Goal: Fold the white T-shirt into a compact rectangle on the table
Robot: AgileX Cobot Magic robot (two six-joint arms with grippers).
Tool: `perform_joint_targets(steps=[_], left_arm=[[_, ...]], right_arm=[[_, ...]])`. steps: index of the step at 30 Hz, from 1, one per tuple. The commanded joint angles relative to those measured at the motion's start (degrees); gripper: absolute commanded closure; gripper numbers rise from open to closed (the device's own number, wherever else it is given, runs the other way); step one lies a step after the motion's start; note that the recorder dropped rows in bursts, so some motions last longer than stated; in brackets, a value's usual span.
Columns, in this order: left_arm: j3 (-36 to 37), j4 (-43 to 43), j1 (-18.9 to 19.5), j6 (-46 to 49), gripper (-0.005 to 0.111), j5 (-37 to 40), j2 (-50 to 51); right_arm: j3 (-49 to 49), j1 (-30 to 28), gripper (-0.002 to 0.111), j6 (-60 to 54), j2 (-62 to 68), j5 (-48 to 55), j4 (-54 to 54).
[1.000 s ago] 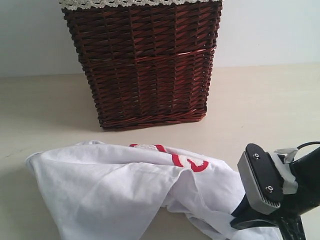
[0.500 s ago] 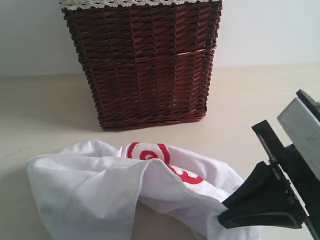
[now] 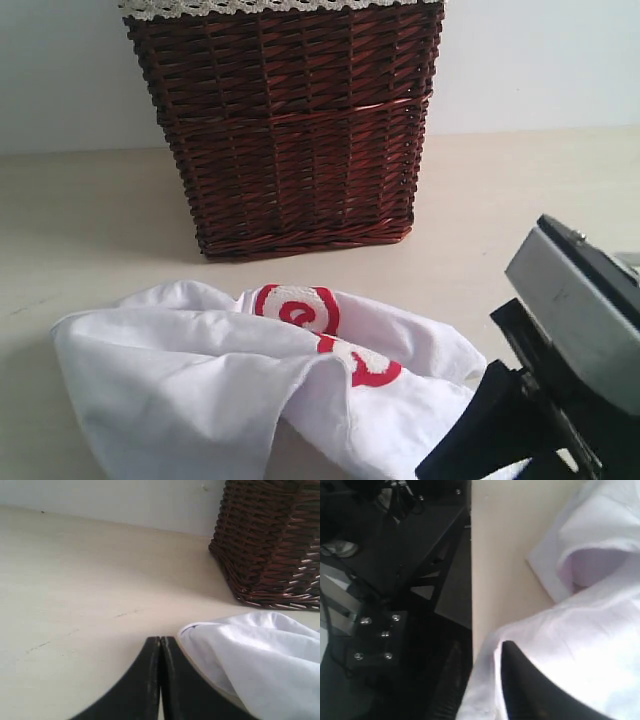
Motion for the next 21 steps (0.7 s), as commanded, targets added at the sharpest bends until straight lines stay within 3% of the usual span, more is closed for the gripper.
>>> perform_joint_targets(steps=[1, 6, 14, 19, 21], left_arm=[[0.2, 0.0, -0.1, 0.0, 0.105, -0.2, -0.4], [0.2, 0.0, -0.1, 0.0, 0.105, -0.2, -0.4], [0.2, 0.0, -0.1, 0.0, 0.105, -0.2, -0.4], [0.2, 0.0, -0.1, 0.0, 0.105, -0.2, -0.4], [0.2, 0.0, -0.1, 0.0, 0.105, -0.2, -0.4]], right_arm=[[-0.3, 5.7, 0.052, 5.3, -1.8, 0.9, -2.1], [-1.5, 6.2, 0.047, 7.4, -2.8, 0.9, -7.9], [-5.6, 4.2, 0.047, 22.2, -1.6, -31.8, -30.7], [-5.6, 1.5, 0.047, 21.8, 9.8, -48.3, -26.5], [-6.0, 1.5, 0.047, 18.7, 17.1, -45.6, -21.2]])
